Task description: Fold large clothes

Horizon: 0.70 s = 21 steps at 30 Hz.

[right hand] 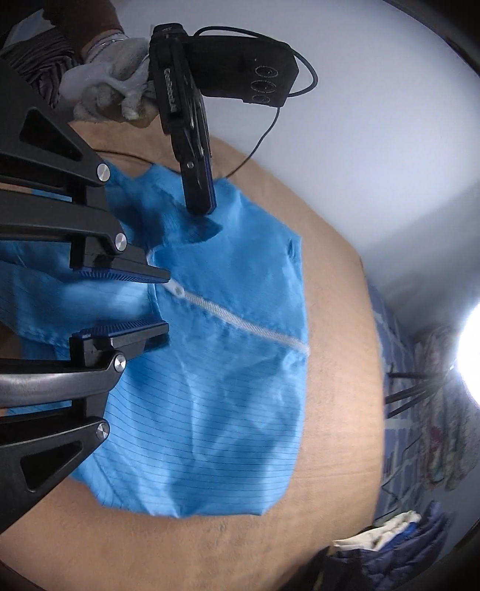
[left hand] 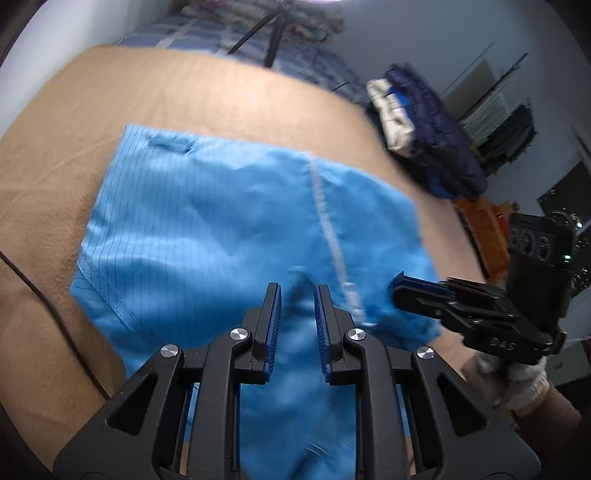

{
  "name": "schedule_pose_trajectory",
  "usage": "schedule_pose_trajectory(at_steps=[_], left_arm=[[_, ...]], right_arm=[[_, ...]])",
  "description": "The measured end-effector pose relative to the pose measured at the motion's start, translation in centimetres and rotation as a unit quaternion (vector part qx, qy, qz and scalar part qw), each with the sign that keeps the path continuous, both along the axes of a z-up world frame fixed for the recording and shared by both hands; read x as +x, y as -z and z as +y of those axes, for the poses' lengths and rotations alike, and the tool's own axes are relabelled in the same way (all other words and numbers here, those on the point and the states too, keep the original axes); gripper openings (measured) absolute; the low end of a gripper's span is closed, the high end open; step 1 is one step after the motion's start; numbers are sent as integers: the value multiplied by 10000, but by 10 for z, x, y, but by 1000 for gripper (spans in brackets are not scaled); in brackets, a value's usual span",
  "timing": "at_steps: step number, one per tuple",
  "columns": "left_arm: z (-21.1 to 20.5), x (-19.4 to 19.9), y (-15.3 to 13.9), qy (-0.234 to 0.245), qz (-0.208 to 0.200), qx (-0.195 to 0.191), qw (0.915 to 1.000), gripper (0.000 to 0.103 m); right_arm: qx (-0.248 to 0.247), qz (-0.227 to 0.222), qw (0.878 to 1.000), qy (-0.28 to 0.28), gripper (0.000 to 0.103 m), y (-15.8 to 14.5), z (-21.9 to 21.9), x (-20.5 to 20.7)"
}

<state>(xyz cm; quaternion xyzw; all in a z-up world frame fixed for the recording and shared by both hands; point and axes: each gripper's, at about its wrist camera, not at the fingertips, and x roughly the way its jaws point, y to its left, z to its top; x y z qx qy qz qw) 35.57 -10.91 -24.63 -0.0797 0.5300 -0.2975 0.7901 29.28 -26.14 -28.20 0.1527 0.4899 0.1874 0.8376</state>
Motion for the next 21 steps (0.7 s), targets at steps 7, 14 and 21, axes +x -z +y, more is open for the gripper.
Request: schedule_pose_trajectory(at_steps=[7, 14, 21], left_arm=[[10, -6, 20, 41, 117, 312, 9994, 17], [37, -54, -34, 253, -345, 407, 9983, 44], [59, -97, -16, -582, 1418, -511, 9869, 46]], right_arm=[[-455, 464, 9978, 154, 20, 29, -9, 0], [-246, 305, 9988, 285, 40, -19, -21, -49], [351, 987, 9912, 810, 47, -23, -13, -99]])
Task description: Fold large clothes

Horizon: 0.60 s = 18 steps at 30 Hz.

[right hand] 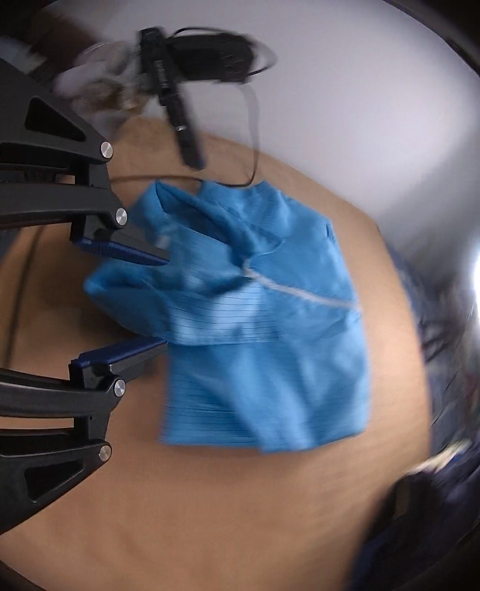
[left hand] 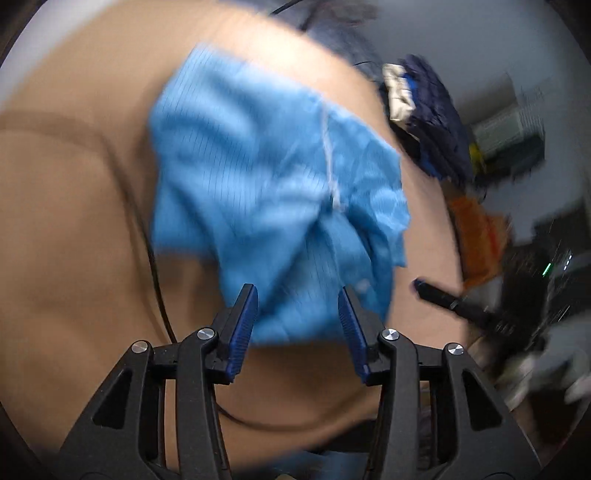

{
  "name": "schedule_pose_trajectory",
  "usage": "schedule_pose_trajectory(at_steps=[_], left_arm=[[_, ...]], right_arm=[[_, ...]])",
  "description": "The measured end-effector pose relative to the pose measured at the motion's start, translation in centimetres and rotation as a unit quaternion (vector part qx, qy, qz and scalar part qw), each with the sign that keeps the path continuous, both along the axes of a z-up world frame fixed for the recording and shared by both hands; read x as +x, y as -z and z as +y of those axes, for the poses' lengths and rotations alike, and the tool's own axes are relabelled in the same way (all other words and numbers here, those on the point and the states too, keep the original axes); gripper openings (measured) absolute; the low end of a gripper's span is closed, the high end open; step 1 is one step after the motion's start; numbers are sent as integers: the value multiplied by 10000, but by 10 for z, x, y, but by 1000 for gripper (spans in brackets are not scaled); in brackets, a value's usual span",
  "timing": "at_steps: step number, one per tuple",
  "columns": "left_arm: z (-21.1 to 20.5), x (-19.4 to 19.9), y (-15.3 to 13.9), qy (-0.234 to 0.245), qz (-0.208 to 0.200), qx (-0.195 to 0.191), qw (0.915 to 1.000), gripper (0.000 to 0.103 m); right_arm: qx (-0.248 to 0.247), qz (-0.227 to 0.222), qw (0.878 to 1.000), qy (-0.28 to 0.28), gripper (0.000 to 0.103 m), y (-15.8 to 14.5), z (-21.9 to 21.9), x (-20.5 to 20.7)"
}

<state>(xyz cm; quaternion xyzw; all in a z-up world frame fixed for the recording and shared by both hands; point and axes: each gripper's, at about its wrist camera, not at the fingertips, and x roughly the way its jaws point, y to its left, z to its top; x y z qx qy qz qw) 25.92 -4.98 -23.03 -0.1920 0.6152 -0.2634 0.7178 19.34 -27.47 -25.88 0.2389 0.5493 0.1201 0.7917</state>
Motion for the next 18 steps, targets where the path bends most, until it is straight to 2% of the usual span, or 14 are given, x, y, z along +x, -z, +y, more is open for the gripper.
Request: schedule_pose_trajectory(at_steps=[1, 3, 5, 6, 8, 10, 15, 18], left_arm=[[3, -6, 6, -158, 244, -117, 9995, 46], [8, -14, 21, -395, 716, -321, 9961, 46], [11, -18, 26, -556, 750, -179, 9955, 46], [10, -19, 26, -555, 691, -92, 9960, 46], [9, -21, 27, -529, 754, -187, 9956, 46], [10, -23, 28, -691, 798, -315, 9939, 46], [19, -20, 38, -1279, 1026, -608, 9846, 47], [17, -15, 48, -1435, 1197, -719, 9798, 47]], right_arm=[[257, 182, 9993, 221, 54, 6, -1, -7], [763, 522, 9938, 623, 55, 19, -4, -20], [1288, 755, 9842, 948, 53, 32, -6, -30], [1271, 748, 9844, 962, 53, 33, -4, -31], [820, 629, 9916, 784, 53, 27, 3, -32], [883, 644, 9905, 833, 53, 25, 1, -33], [1178, 904, 9772, 1516, 53, 35, -11, -34], [1541, 1060, 9614, 2020, 53, 51, -19, -34]])
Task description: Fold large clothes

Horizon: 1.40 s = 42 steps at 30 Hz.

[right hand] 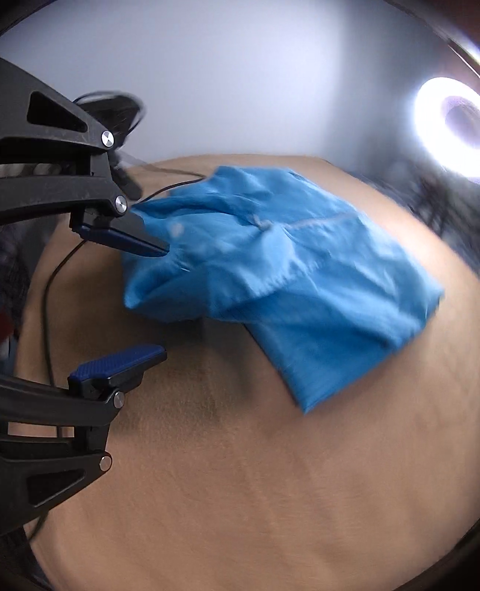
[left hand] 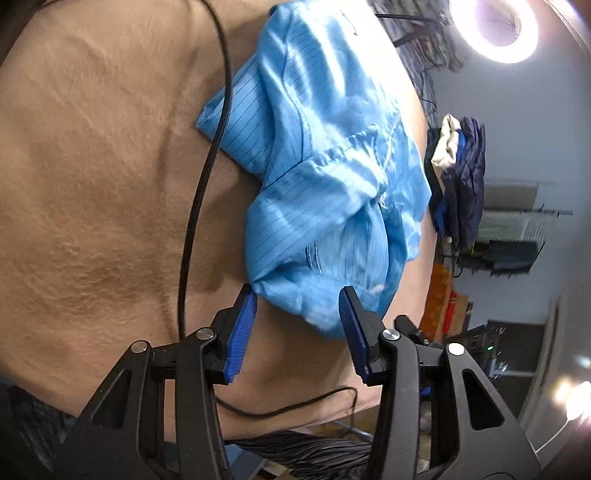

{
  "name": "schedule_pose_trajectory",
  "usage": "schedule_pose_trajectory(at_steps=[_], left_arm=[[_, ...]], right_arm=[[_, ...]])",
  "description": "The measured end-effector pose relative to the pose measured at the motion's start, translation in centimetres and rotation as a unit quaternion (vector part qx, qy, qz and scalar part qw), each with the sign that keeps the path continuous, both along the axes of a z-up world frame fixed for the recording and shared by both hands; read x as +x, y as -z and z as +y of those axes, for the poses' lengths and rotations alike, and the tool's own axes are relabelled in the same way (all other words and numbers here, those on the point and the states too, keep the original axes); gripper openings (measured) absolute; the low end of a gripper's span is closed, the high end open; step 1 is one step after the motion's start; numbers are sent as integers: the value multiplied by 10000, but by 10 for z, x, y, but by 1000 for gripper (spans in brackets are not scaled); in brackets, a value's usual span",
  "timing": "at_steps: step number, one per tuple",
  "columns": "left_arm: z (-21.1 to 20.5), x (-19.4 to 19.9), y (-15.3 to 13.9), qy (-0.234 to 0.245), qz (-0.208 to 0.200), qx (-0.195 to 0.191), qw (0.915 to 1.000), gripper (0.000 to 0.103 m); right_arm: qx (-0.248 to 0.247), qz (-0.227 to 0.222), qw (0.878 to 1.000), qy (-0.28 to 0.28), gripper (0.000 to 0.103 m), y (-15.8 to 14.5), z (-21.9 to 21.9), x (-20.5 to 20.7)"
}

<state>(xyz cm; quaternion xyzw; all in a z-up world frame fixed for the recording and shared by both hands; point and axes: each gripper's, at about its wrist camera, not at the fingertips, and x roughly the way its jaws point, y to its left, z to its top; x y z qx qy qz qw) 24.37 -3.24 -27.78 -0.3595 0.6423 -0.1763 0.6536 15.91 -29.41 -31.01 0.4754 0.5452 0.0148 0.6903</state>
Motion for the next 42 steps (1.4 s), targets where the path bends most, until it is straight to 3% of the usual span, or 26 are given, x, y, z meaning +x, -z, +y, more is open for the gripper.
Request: schedule_pose_trajectory(at_steps=[7, 9, 10, 13, 16, 19, 24, 26, 29, 30, 31, 34, 38, 42], left_arm=[[-6, 8, 12, -133, 60, 68, 9999, 47], [-11, 9, 13, -89, -19, 76, 9999, 30], [-10, 9, 11, -28, -63, 117, 9999, 10], [-11, 9, 1, 20, -364, 196, 9991, 5], [-6, 10, -9, 19, -665, 396, 9970, 3], [-2, 10, -8, 57, -725, 450, 9963, 3], [-9, 6, -6, 182, -834, 611, 9945, 3], [-10, 6, -6, 269, -834, 598, 9944, 3], [-13, 2, -16, 512, -940, 817, 9909, 8], [-12, 0, -21, 586, -1026, 868, 9892, 9], [-10, -3, -25, 621, -1075, 905, 9881, 12], [-1, -11, -39, 662, -1203, 912, 9863, 34], [11, -20, -58, 656, -1485, 943, 9822, 35], [21, -18, -68, 633, -1668, 1140, 9773, 35]], right_arm=[[191, 118, 9997, 17, 50, 14, 17, 6], [161, 121, 9998, -49, 44, 14, 24, 9], [129, 116, 9998, -100, 36, 14, 26, 11], [39, -14, 9996, -281, 9, 11, 31, 16], [-489, -380, 9957, -685, 0, -8, 34, 18], [-1332, -757, 9809, -1197, 0, -31, 39, 13], [-1947, -879, 9650, -1523, 0, -24, 46, 13], [-1831, -861, 9685, -1449, 2, -18, 44, 11], [-1660, -734, 9730, -1427, 21, -17, 34, 4], [-1716, -783, 9718, -1414, 22, -21, 32, -1], [-1847, -907, 9683, -1413, 22, -31, 30, -6], [-2091, -1435, 9544, -1573, 22, -58, 32, -7], [-2168, -1936, 9326, -2138, 22, -68, 66, 23], [-2332, -2001, 9173, -2535, 22, -46, 100, 67]])
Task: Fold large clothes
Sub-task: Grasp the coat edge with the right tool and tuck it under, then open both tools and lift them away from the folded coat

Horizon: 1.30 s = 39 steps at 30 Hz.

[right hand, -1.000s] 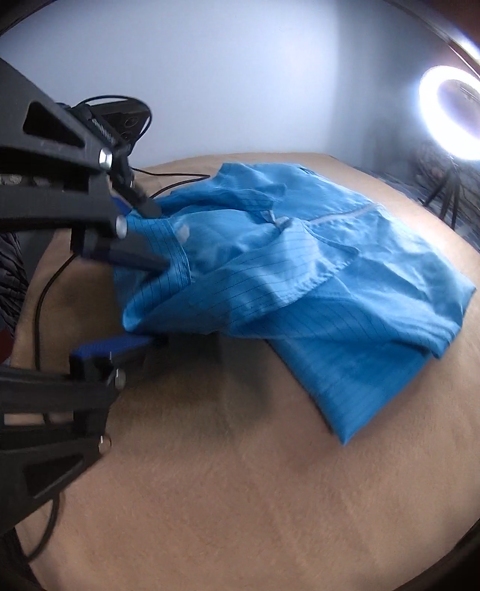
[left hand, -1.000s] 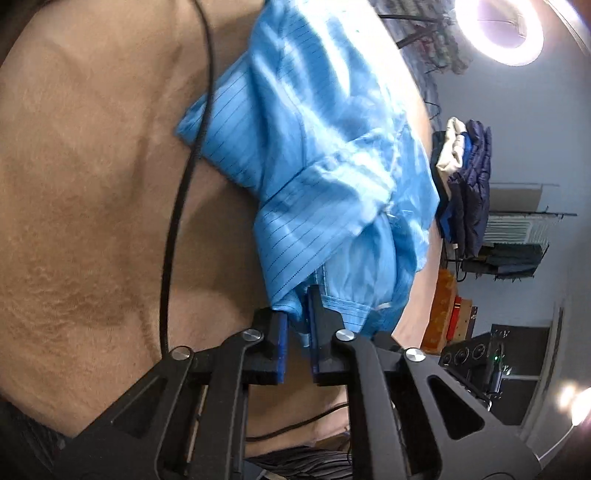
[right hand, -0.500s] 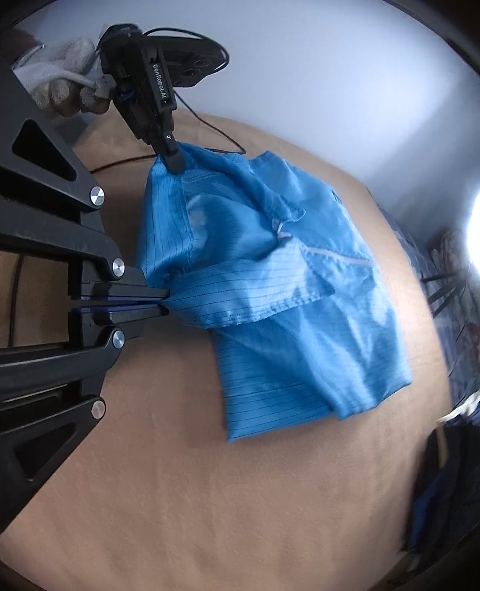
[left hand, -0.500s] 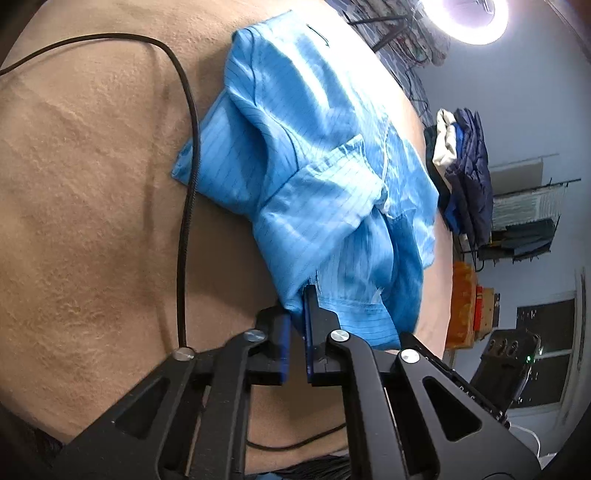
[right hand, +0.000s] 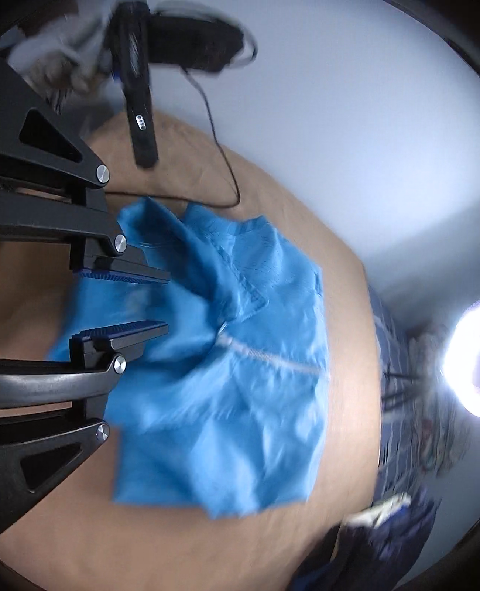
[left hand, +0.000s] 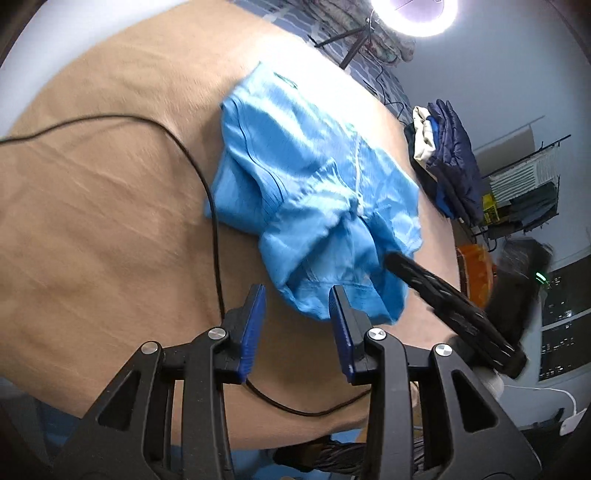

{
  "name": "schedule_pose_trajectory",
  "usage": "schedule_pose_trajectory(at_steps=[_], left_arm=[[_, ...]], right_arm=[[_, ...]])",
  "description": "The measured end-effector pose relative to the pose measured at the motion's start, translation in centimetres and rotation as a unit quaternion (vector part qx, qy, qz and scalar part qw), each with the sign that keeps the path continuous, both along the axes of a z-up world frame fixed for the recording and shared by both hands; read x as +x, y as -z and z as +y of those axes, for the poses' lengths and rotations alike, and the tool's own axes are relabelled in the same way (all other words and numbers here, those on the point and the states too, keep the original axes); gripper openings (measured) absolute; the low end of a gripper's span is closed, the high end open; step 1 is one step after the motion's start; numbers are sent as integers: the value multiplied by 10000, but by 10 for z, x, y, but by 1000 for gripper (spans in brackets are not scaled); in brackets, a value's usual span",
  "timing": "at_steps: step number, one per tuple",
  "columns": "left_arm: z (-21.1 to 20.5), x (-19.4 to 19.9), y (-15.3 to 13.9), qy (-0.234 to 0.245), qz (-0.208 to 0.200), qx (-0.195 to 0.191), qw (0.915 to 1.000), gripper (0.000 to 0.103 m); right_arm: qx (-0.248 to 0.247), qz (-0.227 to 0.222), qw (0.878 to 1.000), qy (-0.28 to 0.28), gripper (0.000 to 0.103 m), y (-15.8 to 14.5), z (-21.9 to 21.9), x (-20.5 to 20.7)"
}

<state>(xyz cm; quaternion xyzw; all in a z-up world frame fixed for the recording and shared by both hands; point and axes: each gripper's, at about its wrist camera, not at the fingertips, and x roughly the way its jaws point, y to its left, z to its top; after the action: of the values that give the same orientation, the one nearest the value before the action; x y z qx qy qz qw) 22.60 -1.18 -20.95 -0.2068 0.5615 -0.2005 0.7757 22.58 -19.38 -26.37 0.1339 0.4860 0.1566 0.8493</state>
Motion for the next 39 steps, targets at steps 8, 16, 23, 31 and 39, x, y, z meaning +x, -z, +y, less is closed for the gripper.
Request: schedule_pose_trajectory(at_steps=[8, 16, 23, 31, 39], left_arm=[[35, 49, -11, -491, -180, 117, 9986, 35], [44, 110, -22, -709, -697, 125, 9950, 35], [31, 149, 9, -764, -488, -6, 9959, 35], [11, 165, 54, -335, -208, 743, 9965, 35], [33, 167, 40, -582, -217, 278, 9977, 35]], right_arm=[[-102, 690, 9961, -533, 19, 44, 20, 6], [272, -153, 9988, 371, 33, -24, -76, -22], [-170, 6, 9959, 884, 30, -2, -120, 3], [-617, 622, 9940, 656, 28, 39, -118, 24], [-178, 226, 9977, 618, 27, 0, -144, 16]])
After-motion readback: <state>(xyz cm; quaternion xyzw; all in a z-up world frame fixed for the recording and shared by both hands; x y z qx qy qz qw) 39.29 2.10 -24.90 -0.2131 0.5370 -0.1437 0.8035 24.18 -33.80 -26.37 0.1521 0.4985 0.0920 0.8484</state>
